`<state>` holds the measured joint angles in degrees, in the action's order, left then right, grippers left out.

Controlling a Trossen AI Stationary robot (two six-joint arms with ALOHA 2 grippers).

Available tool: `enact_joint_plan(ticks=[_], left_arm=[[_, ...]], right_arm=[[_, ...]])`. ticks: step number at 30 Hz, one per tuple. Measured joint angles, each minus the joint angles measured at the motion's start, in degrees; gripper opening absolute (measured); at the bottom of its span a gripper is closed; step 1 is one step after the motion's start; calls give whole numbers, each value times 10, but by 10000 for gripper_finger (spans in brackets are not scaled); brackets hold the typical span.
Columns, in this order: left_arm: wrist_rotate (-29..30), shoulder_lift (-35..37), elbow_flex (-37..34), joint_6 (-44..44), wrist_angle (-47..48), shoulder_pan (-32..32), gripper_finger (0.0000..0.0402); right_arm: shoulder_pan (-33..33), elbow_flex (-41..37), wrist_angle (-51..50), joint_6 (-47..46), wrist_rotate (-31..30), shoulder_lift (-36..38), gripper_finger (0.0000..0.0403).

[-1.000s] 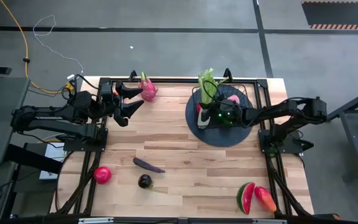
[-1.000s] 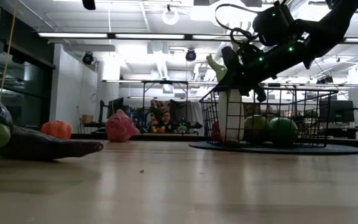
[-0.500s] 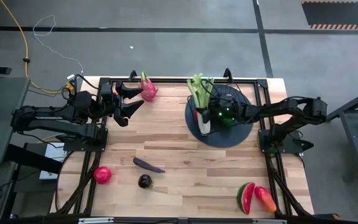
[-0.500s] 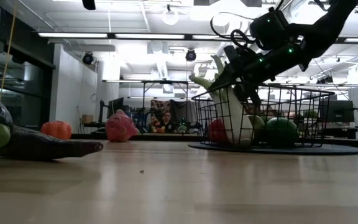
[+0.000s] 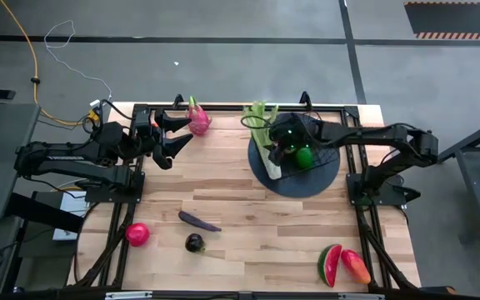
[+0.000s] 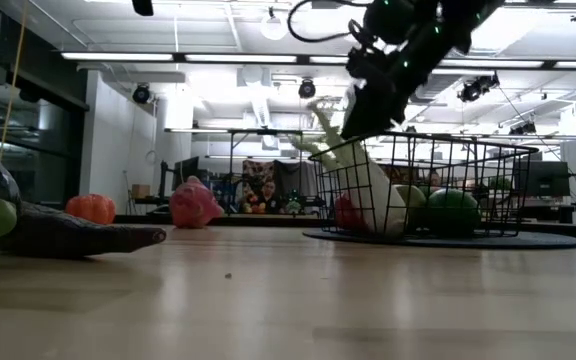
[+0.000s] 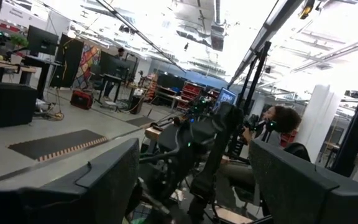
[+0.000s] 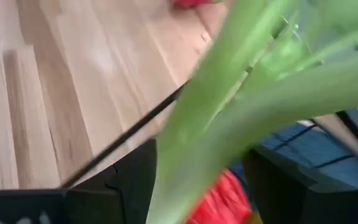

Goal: Build produce basket
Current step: Put the celery into the wire basket, then put the apple into the wire basket

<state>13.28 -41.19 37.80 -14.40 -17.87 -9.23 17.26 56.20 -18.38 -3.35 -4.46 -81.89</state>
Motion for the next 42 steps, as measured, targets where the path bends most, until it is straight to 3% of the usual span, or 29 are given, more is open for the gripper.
enact_joint_plan(ticks=[9, 13, 17, 21, 28, 32, 42], left_arm=[[0, 0, 0, 0, 0, 0, 293], [0, 0, 0, 0, 0, 0, 293], [0, 0, 0, 0, 2, 0, 293], [0, 0, 0, 0, 11, 0, 293], [0, 0, 0, -4, 22, 0, 293], [0, 0, 0, -4, 22, 0, 293], [0, 0, 0, -4, 22, 0, 293]], right_arm=[[9, 109, -262, 97, -10, 17, 206], [22, 84, -331, 74, -10, 77, 200], [26, 14, -336, 15, -11, 189, 192], [16, -84, -252, -92, -5, 330, 184], [-26, -271, 104, -223, -11, 515, 181], [-35, -327, 233, -225, -11, 543, 181], [-35, -331, 237, -222, -11, 534, 181]])
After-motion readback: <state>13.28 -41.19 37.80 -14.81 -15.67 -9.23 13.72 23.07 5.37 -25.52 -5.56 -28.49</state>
